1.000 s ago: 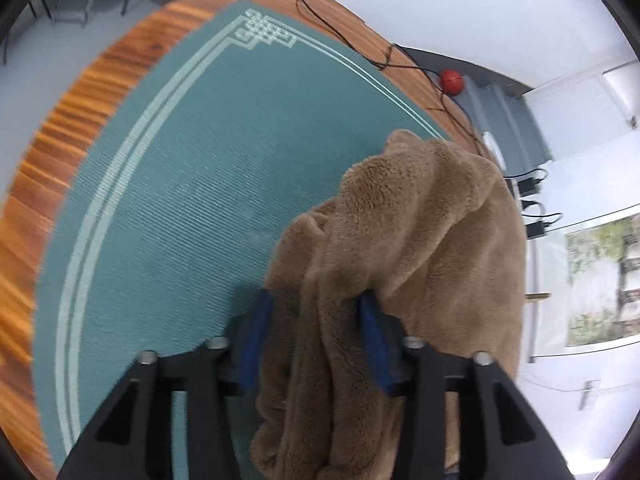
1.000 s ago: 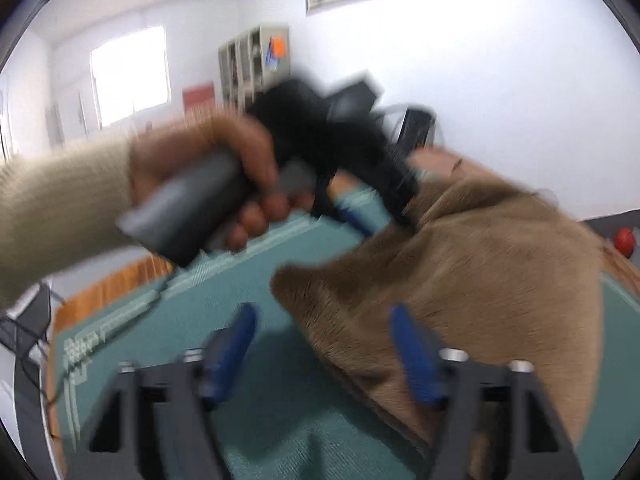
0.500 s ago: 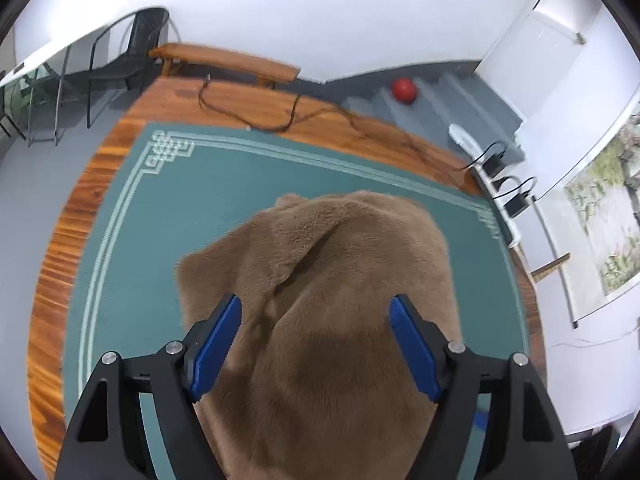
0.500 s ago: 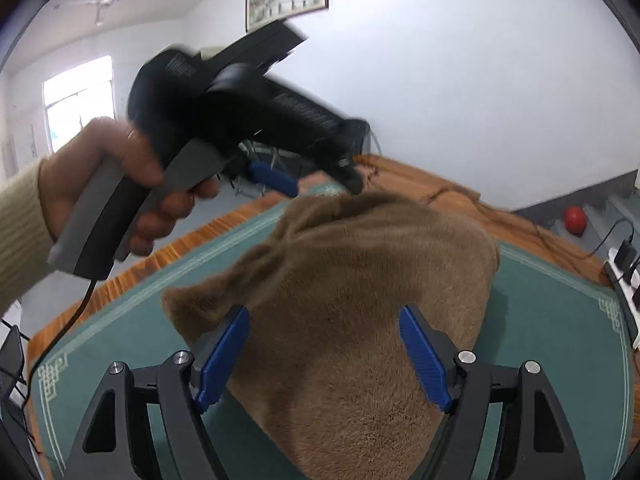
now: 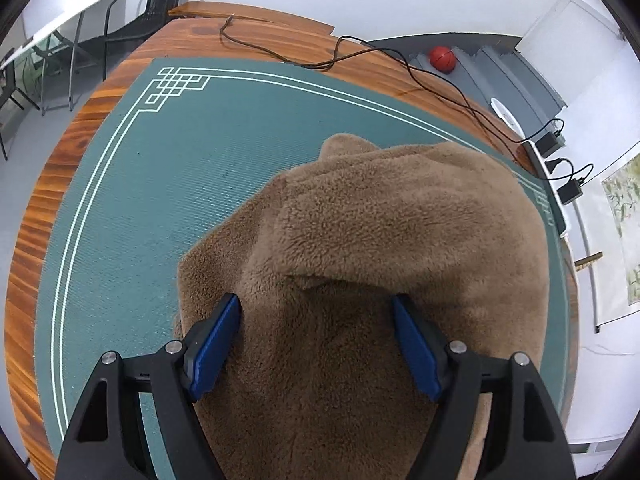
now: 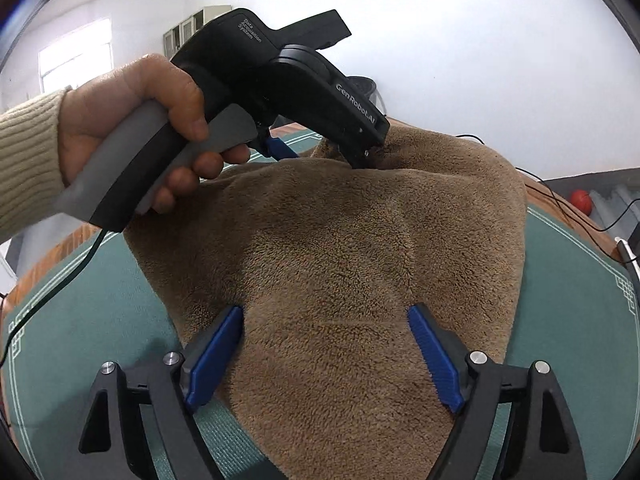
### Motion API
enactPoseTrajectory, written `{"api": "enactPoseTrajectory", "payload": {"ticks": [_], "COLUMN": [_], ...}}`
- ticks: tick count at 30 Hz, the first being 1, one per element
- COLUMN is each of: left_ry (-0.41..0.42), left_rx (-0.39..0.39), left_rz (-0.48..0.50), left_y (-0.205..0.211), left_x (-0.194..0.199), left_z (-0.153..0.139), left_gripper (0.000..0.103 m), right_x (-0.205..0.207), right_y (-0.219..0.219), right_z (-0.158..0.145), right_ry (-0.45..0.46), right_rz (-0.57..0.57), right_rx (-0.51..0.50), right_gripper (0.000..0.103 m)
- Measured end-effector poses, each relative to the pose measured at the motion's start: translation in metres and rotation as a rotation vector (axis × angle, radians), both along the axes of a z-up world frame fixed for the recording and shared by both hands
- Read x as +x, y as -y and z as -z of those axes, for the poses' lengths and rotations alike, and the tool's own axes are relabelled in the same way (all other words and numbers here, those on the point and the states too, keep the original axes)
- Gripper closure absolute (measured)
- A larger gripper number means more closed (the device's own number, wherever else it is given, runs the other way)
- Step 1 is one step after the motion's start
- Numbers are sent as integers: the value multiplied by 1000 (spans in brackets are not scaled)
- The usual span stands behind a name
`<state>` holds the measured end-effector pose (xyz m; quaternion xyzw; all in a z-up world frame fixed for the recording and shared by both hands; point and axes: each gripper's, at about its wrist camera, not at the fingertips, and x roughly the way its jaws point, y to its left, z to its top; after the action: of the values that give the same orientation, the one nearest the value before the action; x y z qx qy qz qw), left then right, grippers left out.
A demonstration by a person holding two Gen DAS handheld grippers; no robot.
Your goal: Fold clothes
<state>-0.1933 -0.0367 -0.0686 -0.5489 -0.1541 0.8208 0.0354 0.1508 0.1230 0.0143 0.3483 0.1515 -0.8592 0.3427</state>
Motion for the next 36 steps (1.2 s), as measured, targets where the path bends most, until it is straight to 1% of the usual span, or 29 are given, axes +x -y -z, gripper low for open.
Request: {"api": "enactPoseTrajectory", "payload": {"ticks": [2, 4, 7, 10, 12, 15, 18, 20, 23, 25, 26, 28, 30, 31, 34, 36], "left_ry": [-15, -34, -59, -49, -33, -11, -5, -7, -13, -14, 0, 36, 37, 26, -25, -70], "left_rx": [9, 13, 10, 13, 6, 9, 16, 11, -22, -35, 0, 98, 139, 119, 21, -14], "left_rz": [9, 22, 42, 43, 41, 25, 18, 19, 31, 28, 8, -43, -73, -72, -39, -7], "left_y": [3, 5, 5, 6, 5, 6, 6, 5, 0, -1, 4, 17, 25, 24, 14, 4], "left_x": [7, 16, 35, 48, 51, 52, 49, 48, 47, 45, 44, 44, 48, 51, 60, 67], "left_z": [-11, -22, -36, -35, -28, -16, -6, -1, 5, 12, 18, 28, 25, 19, -2, -18], "left_gripper": [23, 22, 22, 22, 22, 22, 22, 22, 19, 12, 6, 5, 5, 5, 5, 5], "right_x": [-4, -15, -41, -79, -99, -117, -120, -122, -134, -136, -136, -135, -133, -132, -133, -141], "right_y": [-9, -29, -53, -57, -53, -36, -26, -27, -29, -30, -29, -27, -29, -32, -39, -38], "right_z": [-11, -33, -62, -70, -68, -48, -26, -16, -1, 4, 5, 2, -8, -16, -41, -49], "right_ry": [51, 112, 71, 90, 92, 128, 142, 148, 206, 212, 207, 201, 192, 171, 110, 105], "right_rz": [-29, -40, 11, -10, -26, -48, -65, -64, -50, -49, -47, -36, -20, -14, -2, -1], "right_rx": [-38, -130, -195, -200, -172, -111, -56, -45, -61, -61, -54, -38, -41, -58, -98, -101], "right_gripper": [17, 17, 17, 17, 17, 17, 16, 16, 15, 14, 14, 14, 14, 14, 14, 14]}}
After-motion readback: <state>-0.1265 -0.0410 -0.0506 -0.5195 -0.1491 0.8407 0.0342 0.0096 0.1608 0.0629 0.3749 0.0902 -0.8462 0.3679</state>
